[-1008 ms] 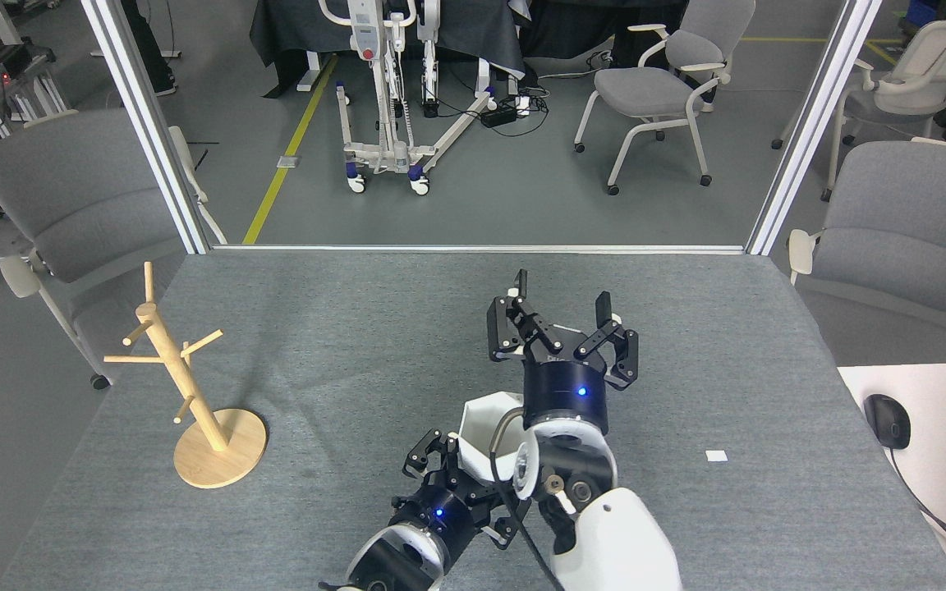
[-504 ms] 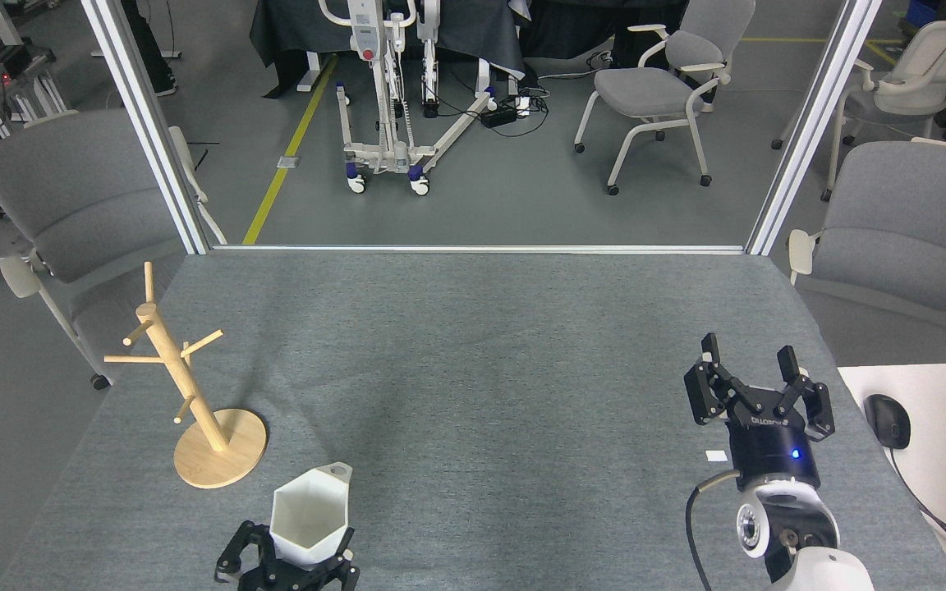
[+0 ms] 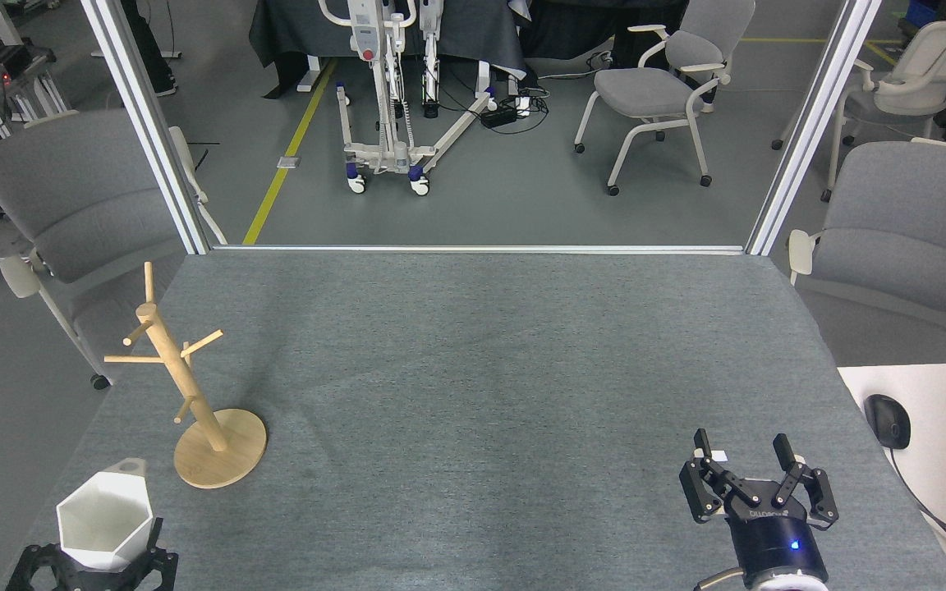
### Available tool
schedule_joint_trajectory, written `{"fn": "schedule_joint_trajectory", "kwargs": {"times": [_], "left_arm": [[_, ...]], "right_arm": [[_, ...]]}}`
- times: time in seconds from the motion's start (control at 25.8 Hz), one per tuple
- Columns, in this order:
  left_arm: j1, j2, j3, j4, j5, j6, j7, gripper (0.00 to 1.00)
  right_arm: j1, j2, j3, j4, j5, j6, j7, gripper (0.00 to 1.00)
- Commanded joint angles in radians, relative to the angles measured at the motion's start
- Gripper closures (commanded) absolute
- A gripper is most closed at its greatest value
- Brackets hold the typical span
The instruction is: Hang cup on storage rack
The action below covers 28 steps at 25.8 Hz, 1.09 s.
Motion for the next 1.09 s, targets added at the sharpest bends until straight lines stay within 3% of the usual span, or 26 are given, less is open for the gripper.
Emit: {"fn": "schedule_joint_trajectory", "kwargs": {"times": [0.0, 0.12, 0.43, 1.05], "left_arm": [[-0.068, 0.030, 0.053, 0.012, -0.009, 0.005, -0.051, 1.00], [-0.151, 0.033, 0.071, 0.042, -0.052, 0.005, -0.109, 1.00], [-0.308, 0.030, 0.071, 0.118, -0.171, 0.011, -0.136, 1.00], [-0.446, 0.013, 0.067, 0.211, -0.343, 0.009, -0.152, 1.00]], "right_arm": [[0.001, 0.003, 0.000, 0.001, -0.003, 0.001, -0.001, 0.00], [0.003, 0.003, 0.006, 0.001, -0.002, -0.004, -0.001, 0.00], [0.003, 0.002, 0.008, 0.001, -0.002, -0.002, -0.001, 0.00], [0.000, 0.005, -0.001, 0.004, -0.008, -0.001, 0.005, 0.00]]}}
